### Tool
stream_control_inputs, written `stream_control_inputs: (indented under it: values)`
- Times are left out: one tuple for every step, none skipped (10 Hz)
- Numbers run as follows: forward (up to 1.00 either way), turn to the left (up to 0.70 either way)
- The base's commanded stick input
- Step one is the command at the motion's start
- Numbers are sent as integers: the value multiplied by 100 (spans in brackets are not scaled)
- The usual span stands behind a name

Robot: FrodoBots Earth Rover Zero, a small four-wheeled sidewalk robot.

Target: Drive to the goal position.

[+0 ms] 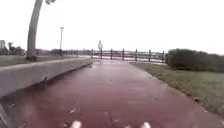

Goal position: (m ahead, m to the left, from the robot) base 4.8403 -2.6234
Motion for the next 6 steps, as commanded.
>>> stream_control_inputs:
  values:
    - [50,0]
    - [50,0]
    - [50,0]
    - [50,0]
    - [50,0]
    - [50,0]
